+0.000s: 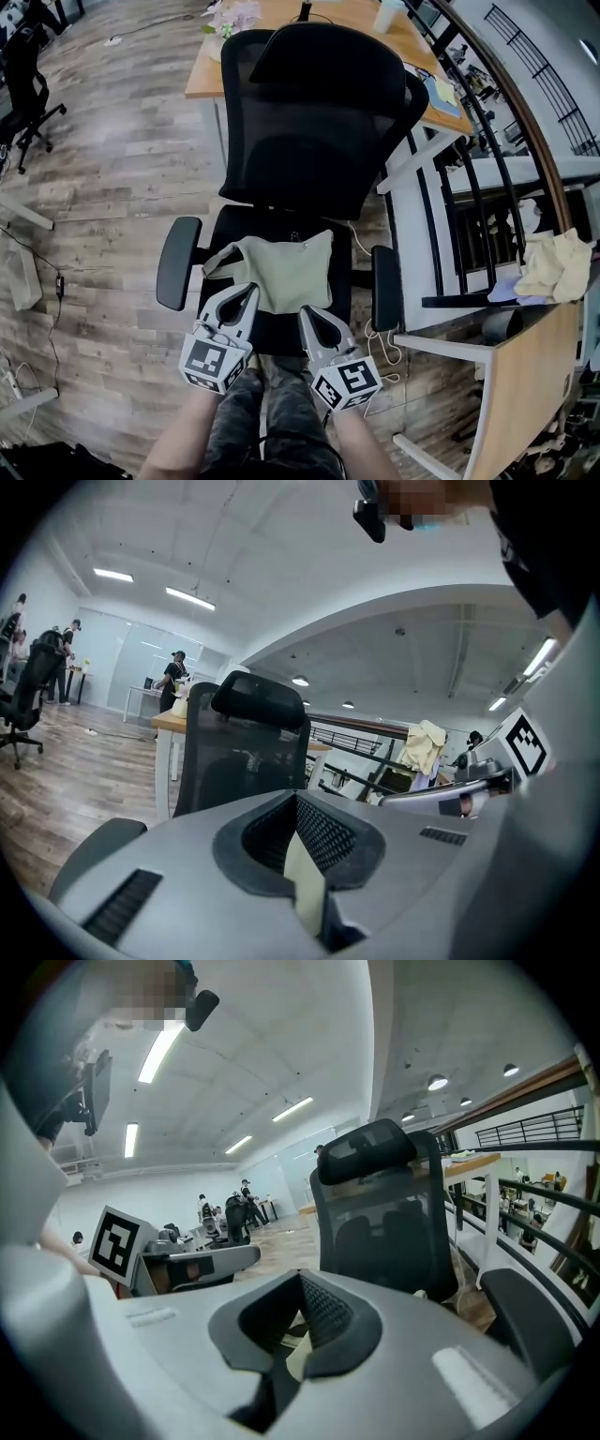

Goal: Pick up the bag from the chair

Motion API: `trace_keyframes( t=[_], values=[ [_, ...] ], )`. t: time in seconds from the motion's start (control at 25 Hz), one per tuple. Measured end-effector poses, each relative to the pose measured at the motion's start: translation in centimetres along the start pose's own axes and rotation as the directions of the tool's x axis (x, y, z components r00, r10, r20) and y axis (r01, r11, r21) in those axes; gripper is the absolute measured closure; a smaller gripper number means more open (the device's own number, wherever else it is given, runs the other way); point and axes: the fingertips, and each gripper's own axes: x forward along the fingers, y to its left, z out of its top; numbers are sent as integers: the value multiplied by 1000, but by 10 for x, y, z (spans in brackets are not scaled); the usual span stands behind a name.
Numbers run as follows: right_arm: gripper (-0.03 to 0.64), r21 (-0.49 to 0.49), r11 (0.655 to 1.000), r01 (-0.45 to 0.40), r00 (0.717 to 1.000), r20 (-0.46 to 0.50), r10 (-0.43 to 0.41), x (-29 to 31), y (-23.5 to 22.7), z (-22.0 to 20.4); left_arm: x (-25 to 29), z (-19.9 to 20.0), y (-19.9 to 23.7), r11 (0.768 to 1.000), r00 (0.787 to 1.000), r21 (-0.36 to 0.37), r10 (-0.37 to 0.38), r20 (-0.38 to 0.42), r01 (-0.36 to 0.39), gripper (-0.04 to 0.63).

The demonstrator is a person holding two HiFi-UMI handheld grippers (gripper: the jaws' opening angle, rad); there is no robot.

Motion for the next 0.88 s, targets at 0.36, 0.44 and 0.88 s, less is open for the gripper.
trace_keyframes(
  t=[0.36,0.44,0.88],
  values=[
    [609,17,999,-39,998,-50,40,44,-32,-28,32,-41,18,997,997,-43,65,-52,-67,598],
    [609,19,999,-47,996,-76,48,54,-37,-37,38,-54,22,994,994,-60,84,-74,-88,598],
    [607,43,999,-15,982,-187,23,93,-69,-76,69,-100,50,978,977,-134,134,-165,-157,598]
  ],
)
